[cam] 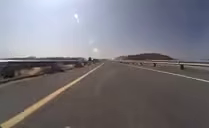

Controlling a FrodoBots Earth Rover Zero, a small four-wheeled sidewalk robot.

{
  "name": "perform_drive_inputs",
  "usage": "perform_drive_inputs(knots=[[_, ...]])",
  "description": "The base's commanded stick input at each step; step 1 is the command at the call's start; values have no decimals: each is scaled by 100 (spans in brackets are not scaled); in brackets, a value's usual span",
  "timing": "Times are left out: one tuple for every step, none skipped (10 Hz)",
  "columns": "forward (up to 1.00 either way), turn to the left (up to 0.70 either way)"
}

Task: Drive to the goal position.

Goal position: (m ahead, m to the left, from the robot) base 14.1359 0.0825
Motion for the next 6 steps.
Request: perform_drive_inputs(knots=[[100,0],[100,0],[100,0],[100,0],[100,0],[100,0]])
